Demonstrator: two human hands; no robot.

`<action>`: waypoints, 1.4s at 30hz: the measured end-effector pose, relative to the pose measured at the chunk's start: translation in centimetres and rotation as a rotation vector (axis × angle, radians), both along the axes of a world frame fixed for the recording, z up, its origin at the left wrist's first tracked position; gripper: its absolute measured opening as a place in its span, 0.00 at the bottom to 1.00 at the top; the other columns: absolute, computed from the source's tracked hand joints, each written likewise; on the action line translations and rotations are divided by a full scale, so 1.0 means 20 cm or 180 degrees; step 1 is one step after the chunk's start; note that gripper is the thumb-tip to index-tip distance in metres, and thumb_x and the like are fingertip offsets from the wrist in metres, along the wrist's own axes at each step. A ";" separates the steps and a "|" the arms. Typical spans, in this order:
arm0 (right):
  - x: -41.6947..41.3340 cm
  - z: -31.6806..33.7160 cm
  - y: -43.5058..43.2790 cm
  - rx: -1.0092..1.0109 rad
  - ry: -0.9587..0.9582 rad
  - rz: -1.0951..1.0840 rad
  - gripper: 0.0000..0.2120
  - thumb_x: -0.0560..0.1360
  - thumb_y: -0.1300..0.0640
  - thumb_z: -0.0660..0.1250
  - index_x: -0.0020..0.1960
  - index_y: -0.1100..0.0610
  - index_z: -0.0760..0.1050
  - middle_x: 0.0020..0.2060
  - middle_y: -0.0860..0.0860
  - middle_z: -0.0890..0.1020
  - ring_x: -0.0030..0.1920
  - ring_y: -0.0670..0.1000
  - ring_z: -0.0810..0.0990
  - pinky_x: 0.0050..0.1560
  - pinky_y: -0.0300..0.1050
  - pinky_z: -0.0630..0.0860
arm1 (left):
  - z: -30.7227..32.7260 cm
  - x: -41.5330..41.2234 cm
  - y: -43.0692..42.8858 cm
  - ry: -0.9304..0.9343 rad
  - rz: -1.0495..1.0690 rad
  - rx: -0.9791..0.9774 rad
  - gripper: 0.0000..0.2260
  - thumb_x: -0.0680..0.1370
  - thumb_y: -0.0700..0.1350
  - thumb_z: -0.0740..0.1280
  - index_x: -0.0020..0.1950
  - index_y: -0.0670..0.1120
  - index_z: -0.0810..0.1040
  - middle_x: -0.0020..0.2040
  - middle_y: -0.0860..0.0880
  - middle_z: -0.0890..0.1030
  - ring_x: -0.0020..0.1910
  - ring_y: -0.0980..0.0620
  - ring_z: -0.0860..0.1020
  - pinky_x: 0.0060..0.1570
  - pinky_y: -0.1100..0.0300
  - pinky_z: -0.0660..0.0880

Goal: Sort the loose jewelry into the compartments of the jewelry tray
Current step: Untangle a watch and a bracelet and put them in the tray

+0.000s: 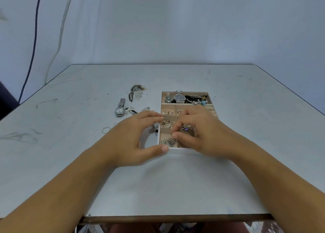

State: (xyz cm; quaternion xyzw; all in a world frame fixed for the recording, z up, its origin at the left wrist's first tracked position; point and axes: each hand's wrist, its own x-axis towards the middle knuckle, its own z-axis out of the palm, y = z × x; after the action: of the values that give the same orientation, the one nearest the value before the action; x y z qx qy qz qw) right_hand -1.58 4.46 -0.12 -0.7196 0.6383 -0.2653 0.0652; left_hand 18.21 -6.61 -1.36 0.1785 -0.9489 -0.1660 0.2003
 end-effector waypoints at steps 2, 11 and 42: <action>0.00 0.02 0.00 -0.0011 0.0026 0.0000 0.04 0.73 0.46 0.68 0.47 0.43 0.79 0.44 0.41 0.73 0.52 0.46 0.69 0.57 0.50 0.68 | 0.03 0.03 -0.03 -0.0020 0.0113 -0.0035 0.35 0.69 0.71 0.62 0.69 0.53 0.71 0.68 0.60 0.71 0.67 0.66 0.67 0.63 0.73 0.61; 0.05 0.15 -0.17 -0.0051 0.0437 0.0280 0.08 0.74 0.45 0.66 0.51 0.44 0.77 0.48 0.42 0.73 0.53 0.47 0.68 0.58 0.52 0.69 | 0.08 0.22 -0.25 -0.0177 0.0898 -0.0166 0.28 0.72 0.67 0.61 0.65 0.53 0.75 0.62 0.58 0.75 0.42 0.74 0.72 0.44 0.74 0.65; 0.27 0.08 -0.59 0.0902 0.0708 0.0539 0.08 0.71 0.43 0.67 0.48 0.43 0.79 0.50 0.44 0.74 0.56 0.47 0.67 0.59 0.51 0.66 | -0.03 0.18 -0.47 0.0369 0.1848 0.0878 0.12 0.68 0.44 0.72 0.50 0.52 0.80 0.40 0.57 0.81 0.38 0.61 0.79 0.41 0.69 0.73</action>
State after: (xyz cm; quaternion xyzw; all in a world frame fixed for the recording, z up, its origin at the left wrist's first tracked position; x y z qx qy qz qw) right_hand 3.86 -7.36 1.46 -0.7792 0.6098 -0.0852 0.1170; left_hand 21.75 -16.02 -1.97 0.4573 -0.8140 -0.2389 0.2669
